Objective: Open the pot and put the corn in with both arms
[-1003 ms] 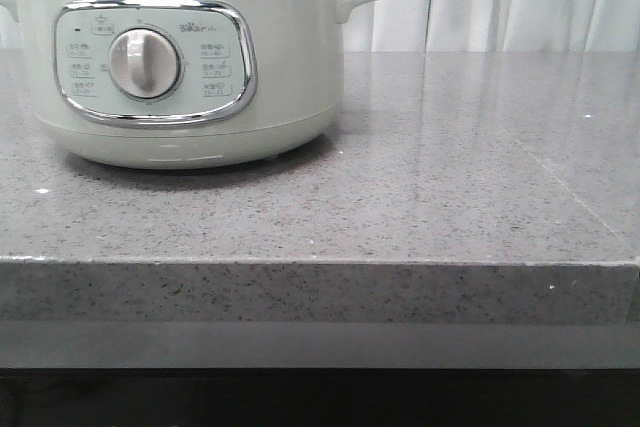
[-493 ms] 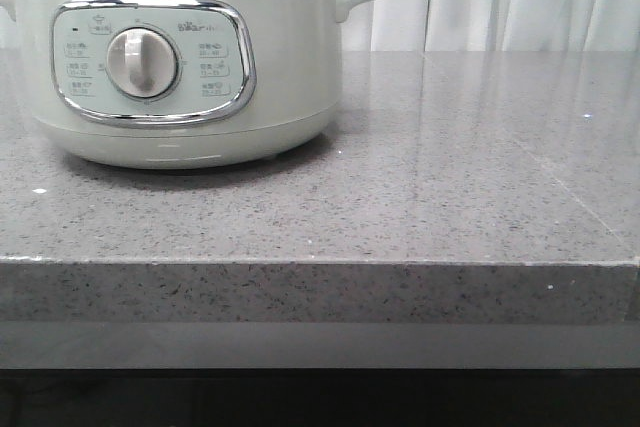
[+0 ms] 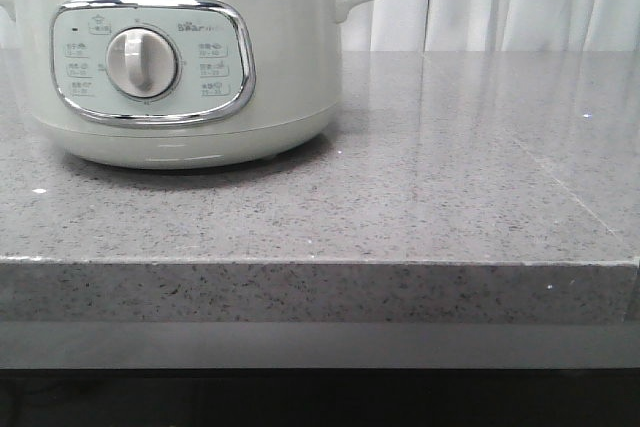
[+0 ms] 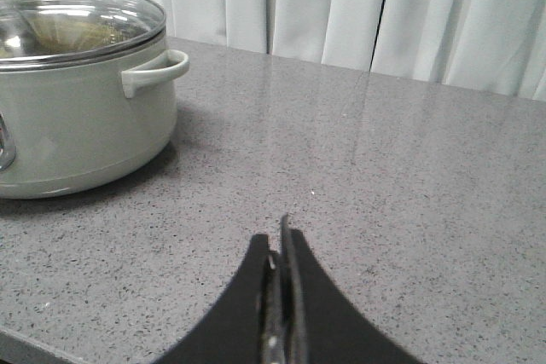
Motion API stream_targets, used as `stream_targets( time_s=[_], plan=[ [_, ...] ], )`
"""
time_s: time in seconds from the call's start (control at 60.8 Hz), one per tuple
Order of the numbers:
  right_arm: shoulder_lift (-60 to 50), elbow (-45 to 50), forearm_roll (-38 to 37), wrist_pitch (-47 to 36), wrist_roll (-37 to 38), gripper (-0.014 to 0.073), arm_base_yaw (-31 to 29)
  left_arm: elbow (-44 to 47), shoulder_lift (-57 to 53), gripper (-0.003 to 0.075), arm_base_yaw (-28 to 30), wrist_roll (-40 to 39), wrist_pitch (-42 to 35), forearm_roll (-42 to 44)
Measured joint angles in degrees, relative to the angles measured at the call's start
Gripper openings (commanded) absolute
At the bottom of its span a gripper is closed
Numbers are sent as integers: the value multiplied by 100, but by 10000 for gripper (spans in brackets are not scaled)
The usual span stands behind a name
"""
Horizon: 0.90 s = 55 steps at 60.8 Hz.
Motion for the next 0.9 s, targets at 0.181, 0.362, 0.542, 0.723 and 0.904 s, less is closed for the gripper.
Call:
stream_targets(
  time_s=[0.181,0.362,0.542,0.723,0.904],
  plan=[
    [0,0,0,0,0,-67,0,0,0,-18,0,-10,0,0],
    [0,85,0,-257,0,-67,0,0,0,-18,0,-10,0,0],
    [-224,607,-500,-596,295,-67,-89,0,0,-18,0,-12,0,0],
    [-960,1581,-700,-636,1005,-67,-343,0,0,-18,0,-12,0,-10],
    [-1451,2173,-720,-636,1324,-67,-775,0,0,-18,0,-12,0,-10]
  ],
)
